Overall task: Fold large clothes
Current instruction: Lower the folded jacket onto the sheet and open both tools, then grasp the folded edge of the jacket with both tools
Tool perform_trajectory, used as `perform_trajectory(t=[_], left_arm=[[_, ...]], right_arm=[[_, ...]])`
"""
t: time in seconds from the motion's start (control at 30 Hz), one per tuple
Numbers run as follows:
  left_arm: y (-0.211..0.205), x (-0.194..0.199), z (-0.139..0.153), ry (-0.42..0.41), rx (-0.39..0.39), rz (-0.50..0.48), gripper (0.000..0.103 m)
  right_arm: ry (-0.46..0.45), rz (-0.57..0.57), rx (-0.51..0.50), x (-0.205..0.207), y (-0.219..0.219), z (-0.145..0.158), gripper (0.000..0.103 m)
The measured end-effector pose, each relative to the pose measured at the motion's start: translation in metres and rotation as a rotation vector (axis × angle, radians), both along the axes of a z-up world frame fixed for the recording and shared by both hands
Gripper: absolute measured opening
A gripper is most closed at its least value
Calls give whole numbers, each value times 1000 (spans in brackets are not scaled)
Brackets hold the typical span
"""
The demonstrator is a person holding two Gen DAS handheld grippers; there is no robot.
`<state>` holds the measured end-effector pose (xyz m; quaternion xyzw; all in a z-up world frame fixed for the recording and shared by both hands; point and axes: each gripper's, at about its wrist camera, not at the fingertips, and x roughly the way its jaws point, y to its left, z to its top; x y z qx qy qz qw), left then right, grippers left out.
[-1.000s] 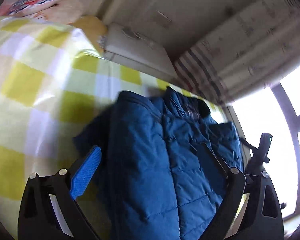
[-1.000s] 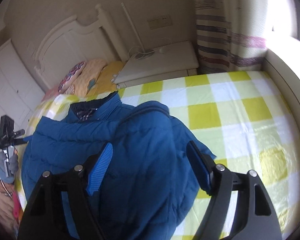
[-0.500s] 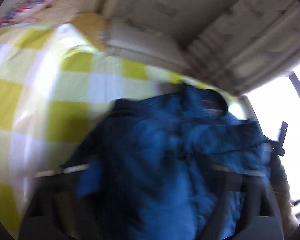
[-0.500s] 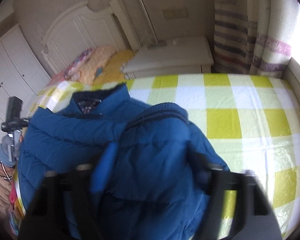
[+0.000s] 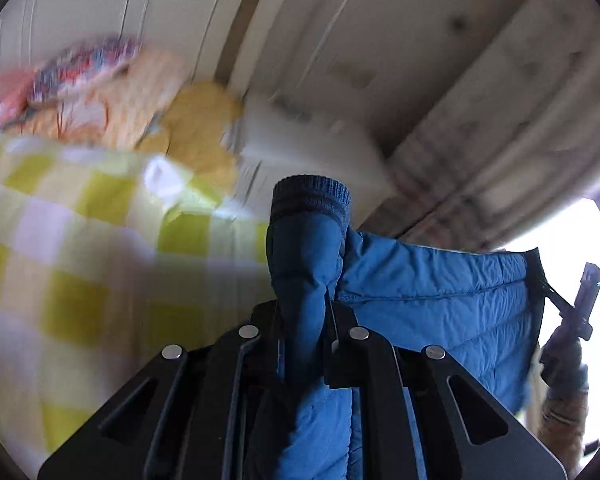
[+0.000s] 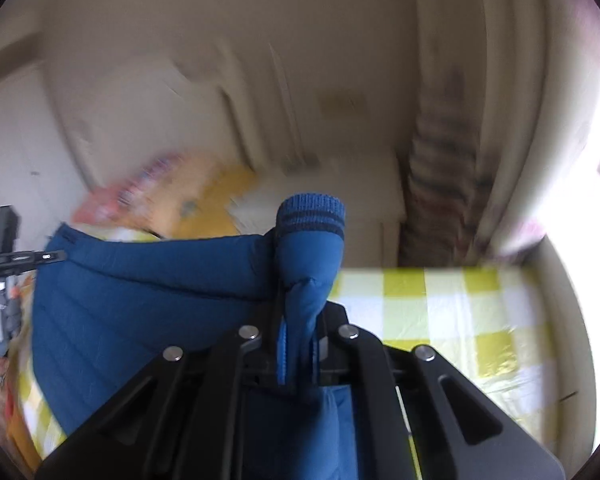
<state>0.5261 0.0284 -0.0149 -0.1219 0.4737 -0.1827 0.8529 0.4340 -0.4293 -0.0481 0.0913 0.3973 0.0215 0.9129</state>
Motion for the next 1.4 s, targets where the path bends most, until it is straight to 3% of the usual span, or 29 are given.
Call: perform_trajectory(t=[0.07,0.13,0.27,0.37,0.4,0.43,0.53,0.57,0.6,0.63,0.7,0.77,0.87,0.93,1.03,1.2,1.4], left_arm=[[-11,17,-40,33,69,30,13],[-14,21,-77,52,67,39,20],[10,20,-90,36,-78,90,24],[13,21,-95,63,-99,85,29],[15,20,-95,70,-119,90,32],[21,16,-92,73,-151,101,33],[47,-13,-78,34,-236,112,37],[59,-35,-66,-10,-228,116,58],[69,-61,-55,-68,-207,110,95],[79,-93,-47,-137,-195,100,98],[87,-143,-41,-187,-182,39,99],[90,-188,-44,-170,-151,-5,99],[84,-246,-55,-164,-120,-83,99],[71,-271,-64,-164,-73,-139,99],[53,-284,-83,-131,-15,-200,99],[26,-280,-103,-122,124,-207,99],[3,-265,-106,-165,238,-229,99]], right_arm=[[117,-31,-23,23,0,-54,10],[132,-52,34,23,-6,-85,16],[84,-66,154,13,-25,-86,16],[97,-77,155,11,-27,-87,39],[109,-83,162,10,-28,-86,57],[121,-89,173,5,-32,-82,68],[69,-49,229,-41,-41,-58,71],[33,-40,211,-68,-45,-48,74],[7,-36,197,-90,-48,-42,79],[-26,-23,187,-122,-51,-36,83],[-56,4,187,-176,-50,-37,83],[-67,30,202,-227,-43,-50,83],[-83,65,242,-269,-28,-68,83],[-92,88,239,-275,-15,-76,83],[-89,107,226,-269,1,-82,83],[-75,109,167,-249,21,-84,83],[-78,104,155,-250,24,-84,81]])
